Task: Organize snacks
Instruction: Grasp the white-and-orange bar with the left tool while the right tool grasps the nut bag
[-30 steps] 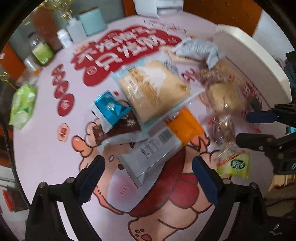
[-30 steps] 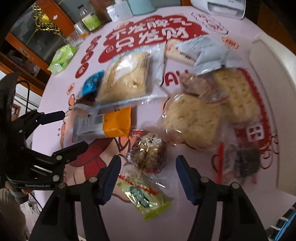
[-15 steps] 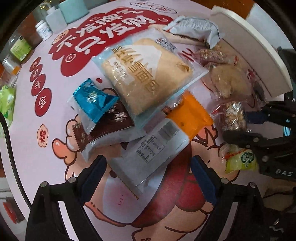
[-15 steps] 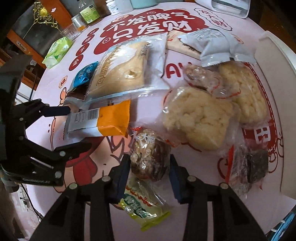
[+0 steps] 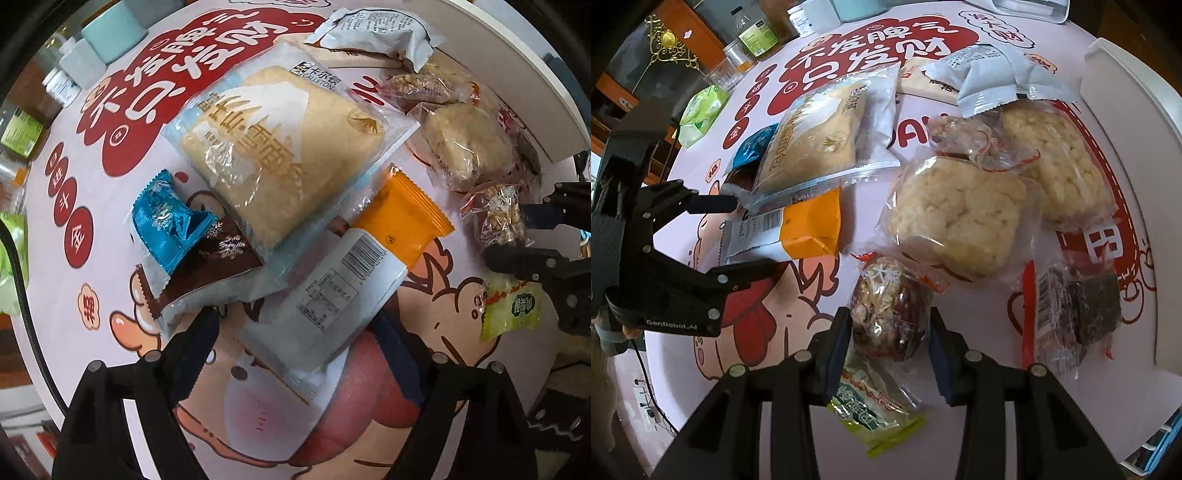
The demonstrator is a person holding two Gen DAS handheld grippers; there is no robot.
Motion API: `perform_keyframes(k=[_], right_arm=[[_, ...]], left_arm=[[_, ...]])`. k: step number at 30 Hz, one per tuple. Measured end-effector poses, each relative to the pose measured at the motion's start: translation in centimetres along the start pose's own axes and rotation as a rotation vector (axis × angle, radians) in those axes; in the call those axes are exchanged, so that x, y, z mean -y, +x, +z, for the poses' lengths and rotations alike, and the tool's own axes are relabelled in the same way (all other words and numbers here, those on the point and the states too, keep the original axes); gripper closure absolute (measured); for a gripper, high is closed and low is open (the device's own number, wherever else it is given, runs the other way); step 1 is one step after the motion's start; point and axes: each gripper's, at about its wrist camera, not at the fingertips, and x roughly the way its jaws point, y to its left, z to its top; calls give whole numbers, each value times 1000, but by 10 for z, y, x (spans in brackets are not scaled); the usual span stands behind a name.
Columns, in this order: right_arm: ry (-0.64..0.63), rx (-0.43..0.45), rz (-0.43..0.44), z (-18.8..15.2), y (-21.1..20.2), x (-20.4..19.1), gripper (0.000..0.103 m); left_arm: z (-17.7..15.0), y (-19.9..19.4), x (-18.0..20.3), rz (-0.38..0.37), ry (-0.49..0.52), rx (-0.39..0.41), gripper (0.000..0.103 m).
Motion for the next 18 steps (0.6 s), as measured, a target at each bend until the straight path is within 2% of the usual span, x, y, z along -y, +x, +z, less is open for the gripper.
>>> perform_keyframes(k=[8,10,12,16,18], right_arm=[[7,3,11,-6,-2,3,62],[5,5,15,-8,-3,4,62],[0,7,13,-9,-3,4,63],[-7,13,10,-12,-6,4,63],[-15,29,6,-14,-12,5,63]], left_arm=[[28,1,23,-6,59,6,19],[31,-3,32,-19,62,18,30],[29,-3,44,-46,41,17,55],[27,-8,63,9,25,34,63],[23,-13,73,12,9,43,69]])
